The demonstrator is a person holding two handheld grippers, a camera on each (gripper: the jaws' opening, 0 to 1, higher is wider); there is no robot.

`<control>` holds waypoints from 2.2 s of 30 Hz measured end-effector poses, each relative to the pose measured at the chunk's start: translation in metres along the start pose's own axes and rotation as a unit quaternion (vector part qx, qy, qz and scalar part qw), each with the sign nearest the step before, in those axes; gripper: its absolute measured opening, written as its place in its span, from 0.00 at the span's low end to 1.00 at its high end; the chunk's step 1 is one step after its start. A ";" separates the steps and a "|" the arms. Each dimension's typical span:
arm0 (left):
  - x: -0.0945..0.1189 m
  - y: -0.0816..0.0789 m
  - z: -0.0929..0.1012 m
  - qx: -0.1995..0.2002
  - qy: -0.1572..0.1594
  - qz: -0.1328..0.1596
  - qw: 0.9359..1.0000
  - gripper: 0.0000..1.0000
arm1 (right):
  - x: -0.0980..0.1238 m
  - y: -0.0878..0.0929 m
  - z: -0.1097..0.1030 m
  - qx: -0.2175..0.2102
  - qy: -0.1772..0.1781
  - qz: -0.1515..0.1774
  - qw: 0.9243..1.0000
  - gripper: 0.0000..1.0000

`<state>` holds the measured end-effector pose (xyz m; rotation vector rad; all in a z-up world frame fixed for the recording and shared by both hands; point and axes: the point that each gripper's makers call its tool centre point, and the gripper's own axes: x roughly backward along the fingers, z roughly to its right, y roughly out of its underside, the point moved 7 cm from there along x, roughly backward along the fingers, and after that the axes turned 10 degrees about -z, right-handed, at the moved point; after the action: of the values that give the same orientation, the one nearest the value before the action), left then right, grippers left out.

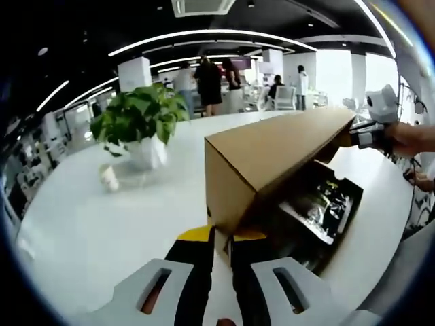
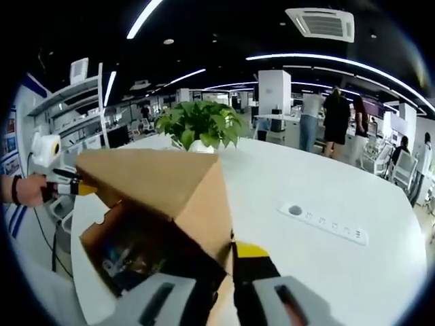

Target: Operate the shoe box by opening the lid, removing the specified soft item, and placing it in the target area until the item is outside and the box remains undamaged.

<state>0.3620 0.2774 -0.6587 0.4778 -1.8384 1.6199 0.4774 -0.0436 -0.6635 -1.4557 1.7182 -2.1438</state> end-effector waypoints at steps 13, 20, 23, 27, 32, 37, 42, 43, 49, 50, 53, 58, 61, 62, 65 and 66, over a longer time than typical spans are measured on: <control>-0.012 -0.001 -0.004 0.006 0.003 -0.011 1.000 0.06 | -0.009 0.004 0.000 -0.002 -0.001 -0.019 1.000 0.04; -0.018 -0.001 -0.006 0.006 0.005 -0.018 1.000 0.05 | -0.013 0.004 0.003 -0.001 0.000 -0.027 1.000 0.03; -0.022 -0.002 -0.008 0.006 0.006 -0.022 1.000 0.05 | -0.015 0.004 0.004 -0.001 0.000 -0.029 1.000 0.02; -0.026 -0.003 -0.010 0.007 0.006 -0.023 1.000 0.05 | -0.016 0.004 0.005 -0.001 0.000 -0.033 0.999 0.02; -0.029 -0.004 -0.012 0.010 0.007 -0.024 1.000 0.05 | -0.020 0.005 0.007 -0.003 0.002 -0.034 0.999 0.02; -0.032 -0.005 -0.013 0.010 0.008 -0.024 1.000 0.05 | -0.024 0.005 0.010 -0.004 0.002 -0.037 0.999 0.01; -0.035 -0.007 -0.015 0.011 0.009 -0.024 1.000 0.04 | -0.026 0.005 0.011 -0.005 0.002 -0.039 0.999 0.01; -0.036 -0.008 -0.015 0.010 0.009 -0.024 1.000 0.04 | -0.027 0.005 0.011 -0.006 0.002 -0.040 0.999 0.01; -0.041 -0.012 -0.019 0.012 0.011 -0.024 1.000 0.04 | -0.031 0.004 0.015 -0.007 0.002 -0.043 0.999 0.00; -0.042 -0.012 -0.019 0.013 0.011 -0.024 1.000 0.04 | -0.031 0.004 0.015 -0.007 0.003 -0.043 0.999 0.00; -0.044 -0.012 -0.019 0.015 0.012 -0.026 0.999 0.04 | -0.033 0.004 0.015 -0.006 0.003 -0.045 0.999 0.00; -0.046 -0.013 -0.021 0.017 0.011 -0.027 0.999 0.04 | -0.033 0.003 0.015 -0.003 0.003 -0.046 0.999 0.00; -0.049 -0.014 -0.023 0.018 0.011 -0.027 0.999 0.03 | -0.033 0.003 0.015 -0.005 0.003 -0.046 0.999 0.00; -0.049 -0.014 -0.023 0.017 0.011 -0.027 0.999 0.03 | -0.034 0.003 0.016 -0.007 0.003 -0.046 0.999 0.00; -0.050 -0.015 -0.024 0.018 0.012 -0.027 0.999 0.03 | -0.035 0.002 0.016 -0.009 0.005 -0.045 0.999 0.00; -0.051 -0.016 -0.024 0.018 0.012 -0.027 0.999 0.03 | -0.036 0.001 0.016 -0.010 0.006 -0.046 0.999 0.00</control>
<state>0.4147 0.2915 -0.6797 0.5175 -1.7679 1.6179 0.5076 -0.0371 -0.6879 -1.5589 1.7139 -2.1896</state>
